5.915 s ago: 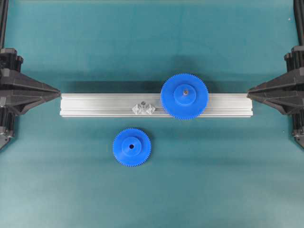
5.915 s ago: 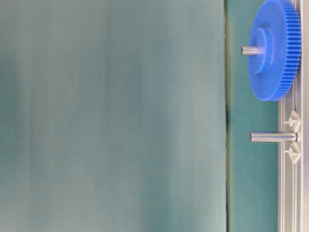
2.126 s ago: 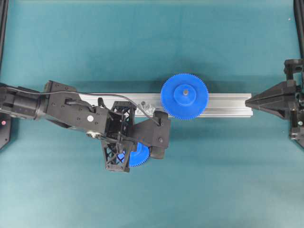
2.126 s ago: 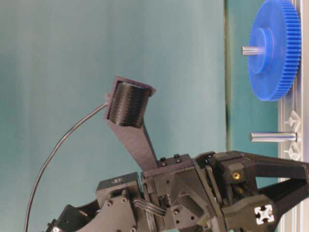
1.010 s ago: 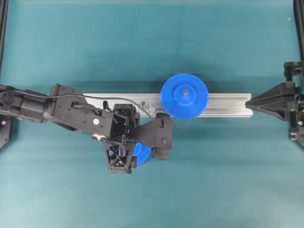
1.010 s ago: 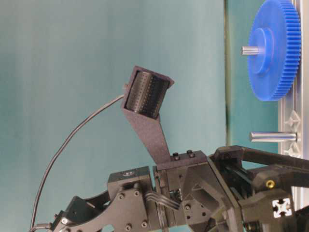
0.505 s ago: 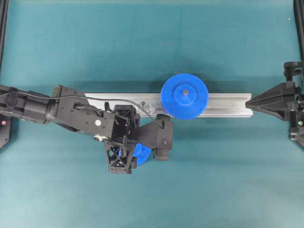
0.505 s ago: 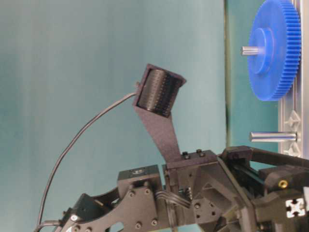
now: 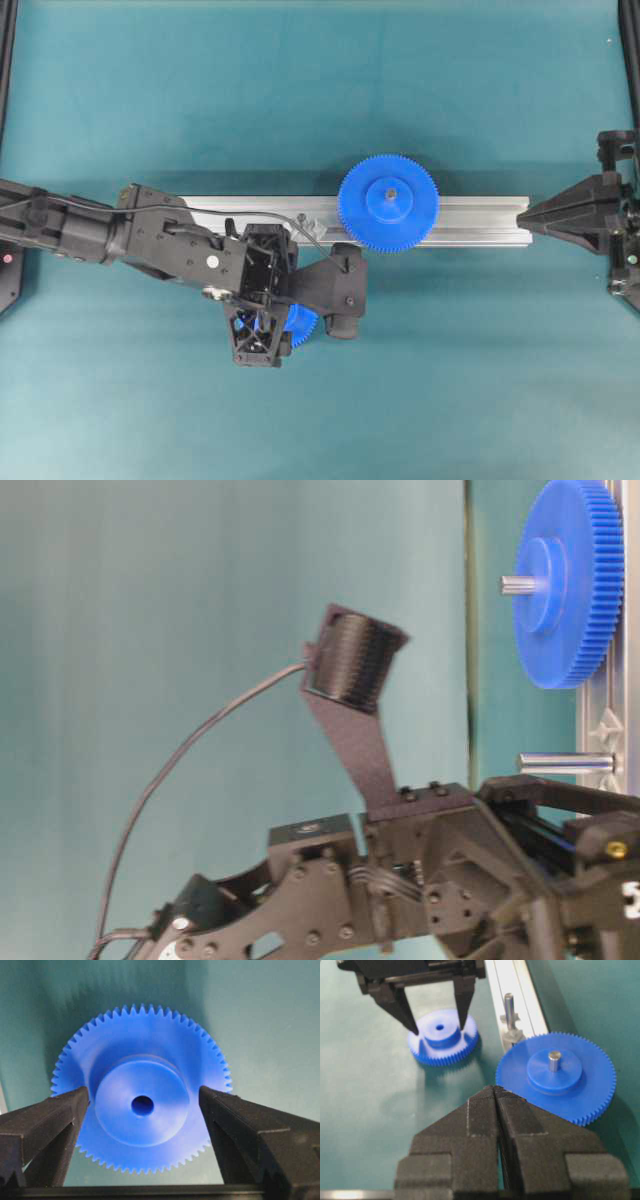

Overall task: Find the location of the shaft and insert the small gear.
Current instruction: 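Close the left gripper on the gear hub and grip it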

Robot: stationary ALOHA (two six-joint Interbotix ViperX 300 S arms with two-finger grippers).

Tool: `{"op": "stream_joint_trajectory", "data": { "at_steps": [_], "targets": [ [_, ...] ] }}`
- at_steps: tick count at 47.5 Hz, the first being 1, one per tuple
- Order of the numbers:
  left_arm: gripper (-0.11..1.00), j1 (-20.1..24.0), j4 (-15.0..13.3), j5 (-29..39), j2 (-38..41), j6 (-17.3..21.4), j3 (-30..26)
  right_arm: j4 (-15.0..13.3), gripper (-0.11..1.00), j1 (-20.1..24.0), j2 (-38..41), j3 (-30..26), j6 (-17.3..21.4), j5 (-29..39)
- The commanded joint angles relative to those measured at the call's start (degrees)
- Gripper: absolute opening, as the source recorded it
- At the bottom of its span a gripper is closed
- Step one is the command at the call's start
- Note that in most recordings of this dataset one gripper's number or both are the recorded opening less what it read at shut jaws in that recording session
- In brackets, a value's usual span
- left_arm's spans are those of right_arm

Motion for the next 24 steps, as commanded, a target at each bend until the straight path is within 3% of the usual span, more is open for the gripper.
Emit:
{"op": "stream_joint_trajectory", "data": {
  "at_steps": [1,24],
  "targets": [
    [0.91,0.18,0.09,-0.26,-0.79,0.00,-1.05,0.09,0.01,-0.18,0.26,-0.62,0.53,-0.53],
    [0.91,0.18,0.18,0.09,0.53,-0.09,-0.79,0.09,0.01,-0.18,0.26,-0.62,0.53,-0.53]
  ]
}}
